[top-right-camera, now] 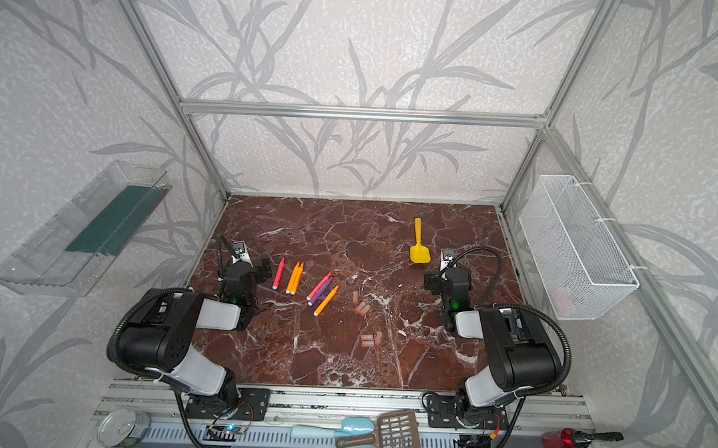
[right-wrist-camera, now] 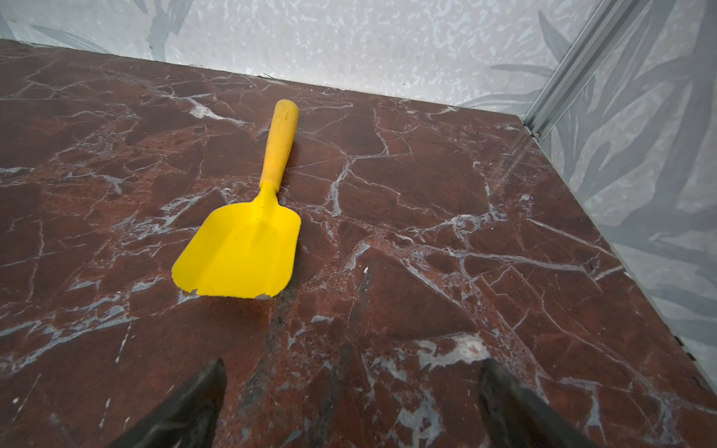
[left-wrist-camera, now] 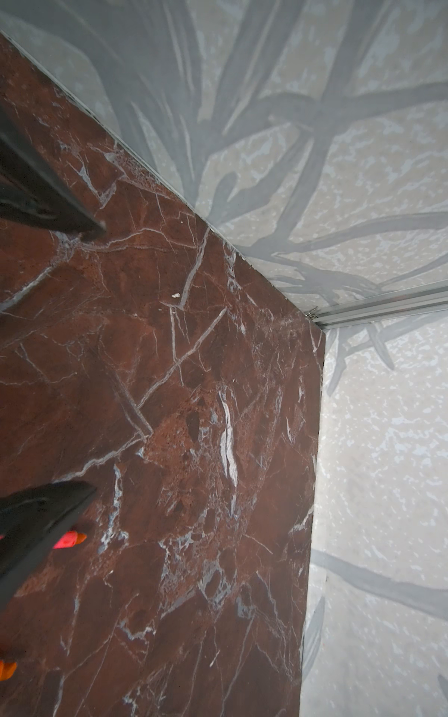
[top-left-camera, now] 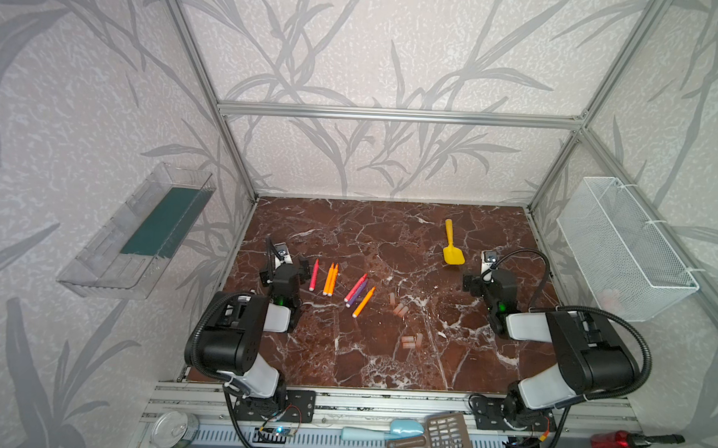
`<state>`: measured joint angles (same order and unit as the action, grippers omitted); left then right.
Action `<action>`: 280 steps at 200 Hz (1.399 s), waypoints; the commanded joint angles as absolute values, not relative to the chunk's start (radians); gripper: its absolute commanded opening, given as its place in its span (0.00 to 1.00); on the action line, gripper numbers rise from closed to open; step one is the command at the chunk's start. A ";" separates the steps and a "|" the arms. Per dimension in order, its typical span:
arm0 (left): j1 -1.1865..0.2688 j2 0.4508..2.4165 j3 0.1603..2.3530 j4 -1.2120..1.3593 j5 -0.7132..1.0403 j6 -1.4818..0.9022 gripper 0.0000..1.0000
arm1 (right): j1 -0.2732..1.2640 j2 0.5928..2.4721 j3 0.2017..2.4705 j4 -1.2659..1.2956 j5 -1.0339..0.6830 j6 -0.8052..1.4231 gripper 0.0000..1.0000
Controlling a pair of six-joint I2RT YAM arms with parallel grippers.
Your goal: Insert the pens into the pen caps
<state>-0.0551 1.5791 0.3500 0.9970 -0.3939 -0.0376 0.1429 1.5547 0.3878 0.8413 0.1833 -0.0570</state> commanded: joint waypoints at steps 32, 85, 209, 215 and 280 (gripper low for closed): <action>-0.052 1.583 0.354 1.023 -0.396 -0.034 0.99 | 0.146 1.542 0.396 0.864 0.202 -0.060 0.99; -0.162 1.353 0.279 1.005 -0.549 0.050 0.99 | 0.230 1.333 0.434 0.625 0.351 -0.095 0.99; -0.176 0.894 0.587 -0.001 0.023 -0.414 0.99 | 0.230 0.689 0.246 0.476 0.043 0.497 0.99; -0.175 0.895 0.597 -0.021 0.024 -0.428 0.99 | 0.230 0.676 0.225 0.516 0.045 0.507 0.99; -0.177 0.800 0.551 0.038 -0.030 -0.617 0.99 | 0.230 0.742 0.349 0.346 0.035 0.481 0.99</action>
